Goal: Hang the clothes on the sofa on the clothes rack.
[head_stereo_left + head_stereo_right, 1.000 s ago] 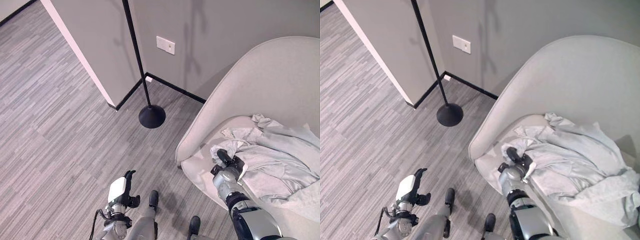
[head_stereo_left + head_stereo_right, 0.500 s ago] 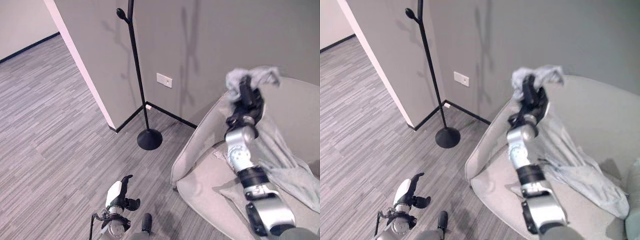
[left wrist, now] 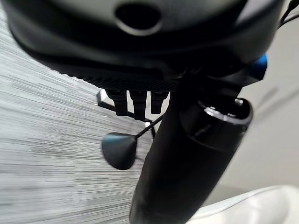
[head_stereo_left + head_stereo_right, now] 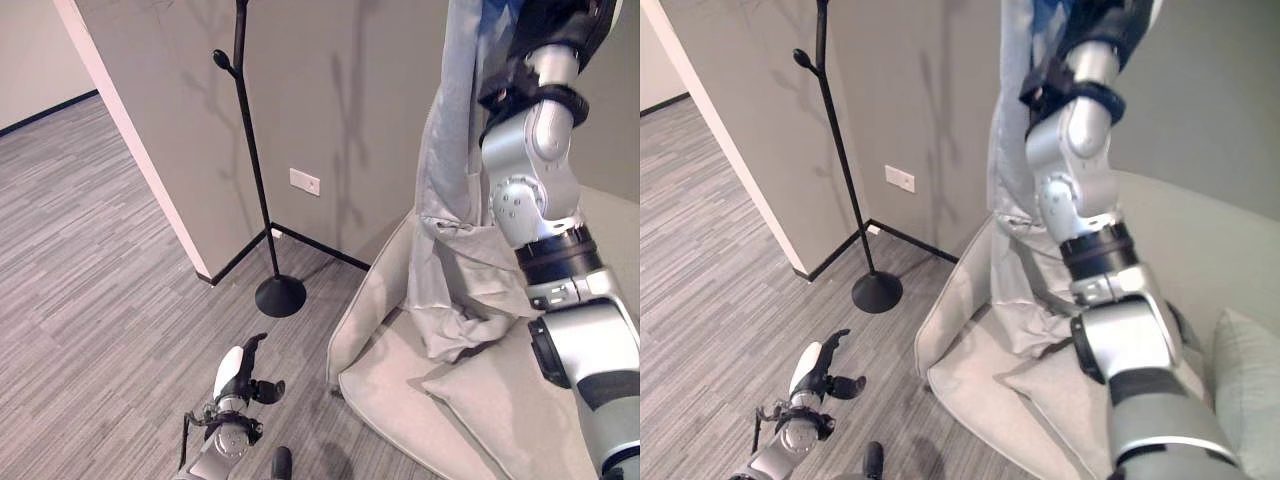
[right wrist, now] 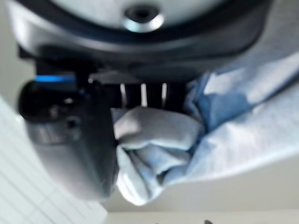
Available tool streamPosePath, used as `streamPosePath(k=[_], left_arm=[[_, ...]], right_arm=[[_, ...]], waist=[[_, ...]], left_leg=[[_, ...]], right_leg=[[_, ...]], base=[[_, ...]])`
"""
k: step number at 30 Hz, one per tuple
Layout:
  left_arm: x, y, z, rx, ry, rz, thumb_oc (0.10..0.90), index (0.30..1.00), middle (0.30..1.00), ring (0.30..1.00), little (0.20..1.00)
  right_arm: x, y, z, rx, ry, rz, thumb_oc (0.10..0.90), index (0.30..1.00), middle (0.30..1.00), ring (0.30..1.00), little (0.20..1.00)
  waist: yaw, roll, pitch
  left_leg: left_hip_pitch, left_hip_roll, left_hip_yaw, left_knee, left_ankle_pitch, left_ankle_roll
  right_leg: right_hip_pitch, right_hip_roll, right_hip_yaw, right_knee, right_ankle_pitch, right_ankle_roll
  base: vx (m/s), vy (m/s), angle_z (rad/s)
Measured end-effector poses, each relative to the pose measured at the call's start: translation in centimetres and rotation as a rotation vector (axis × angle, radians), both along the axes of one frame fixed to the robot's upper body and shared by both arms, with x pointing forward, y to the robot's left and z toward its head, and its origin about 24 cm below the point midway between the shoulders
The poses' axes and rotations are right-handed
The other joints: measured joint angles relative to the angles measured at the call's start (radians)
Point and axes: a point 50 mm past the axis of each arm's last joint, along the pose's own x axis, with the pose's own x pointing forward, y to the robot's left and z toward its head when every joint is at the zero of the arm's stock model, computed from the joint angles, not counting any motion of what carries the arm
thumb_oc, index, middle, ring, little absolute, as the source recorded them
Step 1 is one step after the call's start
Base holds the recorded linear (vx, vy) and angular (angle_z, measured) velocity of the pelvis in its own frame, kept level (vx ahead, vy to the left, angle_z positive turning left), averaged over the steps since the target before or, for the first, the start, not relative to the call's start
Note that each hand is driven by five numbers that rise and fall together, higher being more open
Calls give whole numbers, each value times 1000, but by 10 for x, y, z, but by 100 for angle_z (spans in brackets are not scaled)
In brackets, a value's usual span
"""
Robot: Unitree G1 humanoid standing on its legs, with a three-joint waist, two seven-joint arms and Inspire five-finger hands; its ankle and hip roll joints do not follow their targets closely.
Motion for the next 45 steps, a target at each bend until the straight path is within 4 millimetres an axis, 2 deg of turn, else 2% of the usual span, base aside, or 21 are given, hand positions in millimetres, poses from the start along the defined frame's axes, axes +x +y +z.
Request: streamPosePath(k=[2,4,7,8,10,12,14,18,19,21,23,24,28,29,33,36,39,40,43,45], left_arm=[[20,-7,14,-25,-62,-18,800,900,900,900,900],[27,-7,20,-29,-86,-15,800,900,900,900,900],[43,-7,34,-34,-172,41,800,900,900,900,900],[49,-8,43,-43,-236,51,800,900,900,900,900],[55,-15,49,-96,-260,68,800,900,900,900,900],[67,-29,61,-66,-310,4,800,900,900,900,900],[76,-42,66,-60,-341,6,800,900,900,900,900],[88,-68,81,-156,-385,16,800,900,900,900,900],[90,-80,86,-215,-385,-2,800,900,900,900,900],[87,-97,86,-292,-372,-26,800,900,900,900,900],[86,-103,84,-350,-338,-22,800,900,900,900,900],[83,-116,82,-436,-294,-22,800,900,900,900,900],[78,-132,76,-623,-181,-17,800,900,900,900,900],[78,-135,75,-650,-162,-25,400,300,300,300,300],[75,-141,68,-747,-93,-10,400,300,300,300,300],[74,-142,64,-776,-61,1,400,300,300,300,300],[76,-136,64,-805,-62,44,400,300,300,300,300],[78,-133,65,-827,-66,70,400,300,300,300,300],[75,-107,73,-976,-140,218,400,300,300,300,300],[72,-87,77,-991,-212,274,400,300,300,300,300]], right_arm=[[-4,-6,52,57,-27,-78,400,300,300,300,300],[-15,-1,70,63,-94,-65,400,300,300,300,300],[-27,20,76,26,-161,10,400,300,300,300,300],[-34,29,78,9,-206,40,400,300,300,300,300],[-37,38,78,16,-234,70,400,300,300,300,300],[-42,53,74,-7,-252,126,400,300,300,300,300],[-52,61,71,3,-294,187,400,300,300,300,300],[-69,80,64,-50,-377,277,400,300,300,300,300],[-73,85,64,-65,-391,297,400,300,300,300,300],[-76,88,63,-72,-406,313,400,300,300,300,300],[-78,90,63,-74,-418,323,400,300,300,300,300],[-81,92,63,-77,-427,337,400,300,300,300,300],[-88,101,61,-107,-448,373,400,300,300,300,300],[-88,102,61,-107,-448,376,400,300,300,300,300],[-87,114,56,-105,-429,415,400,300,300,300,300],[-83,114,51,-107,-410,413,400,300,300,300,300],[-79,110,45,-102,-388,406,400,300,300,300,300],[-77,107,43,-99,-379,397,400,300,300,300,300],[-67,76,24,-92,-332,325,400,300,300,300,300],[-62,56,15,-86,-305,267,400,300,300,300,300]], waist=[[3,-40,-23],[-18,-71,-44],[-43,-72,-45],[-45,-69,-47],[-54,-55,-54],[-63,-43,-61],[-82,-43,-61],[-116,-39,-65],[-119,-38,-66],[-137,-38,-67],[-139,-38,-67],[-149,-38,-67],[-169,-39,-67],[-175,-39,-68],[-199,-42,-69],[-217,-48,-74],[-217,-51,-76],[-216,-51,-76],[-202,-53,-77],[-189,-49,-76]], left_leg=[[-1,-1,4,0,-3,-1],[1,-1,7,0,-7,-4],[6,0,10,0,-6,-4],[10,0,12,0,-6,-4],[11,0,15,0,-7,-4],[13,1,24,0,-7,-3],[16,2,27,0,-7,-3],[21,7,45,0,-7,-3],[22,10,46,0,-7,-3],[24,13,46,0,-7,-3],[24,16,51,0,-7,-3],[25,19,59,0,-9,-6],[24,23,73,0,-10,-7],[25,24,79,0,-10,-7],[30,29,101,0,-12,-10],[31,31,113,0,-13,-10],[35,33,127,0,-14,-10],[36,34,129,0,-14,-10],[37,37,129,0,-15,-8],[37,38,127,-1,-16,-7]], right_leg=[[-2,-2,1,0,-3,3],[0,-3,2,-1,-8,7],[2,-2,4,-1,-7,6],[5,-3,6,-1,-7,7],[-1,-3,15,-1,-7,6],[-3,-3,25,-1,-3,2],[-1,-3,27,-1,-3,2],[-5,-3,46,-1,2,2],[-7,-1,53,-1,4,2],[-10,1,56,-1,4,1],[-11,2,61,-1,4,1],[-20,4,73,-1,6,0],[-30,4,92,0,12,2],[-33,5,103,0,14,1],[-44,5,126,0,22,1],[-49,4,139,0,27,1],[-53,5,157,0,27,2],[-53,6,161,0,28,3],[-50,9,161,-1,29,4],[-47,10,160,-1,30,3]], base=[[49,-14,-7],[40,-37,-3],[19,-22,-3],[0,-9,-4],[12,-12,-7],[27,-24,-11],[7,-25,-6],[-8,-25,-16],[-9,-20,-19],[-4,-19,-8],[-3,-26,-12],[-10,-21,-18],[-4,-21,-16],[-1,-23,-19],[-4,-14,-20],[-9,-18,-15],[-3,-19,-12],[-10,-43,-6],[-3,-22,-2],[-7,-46,2]])
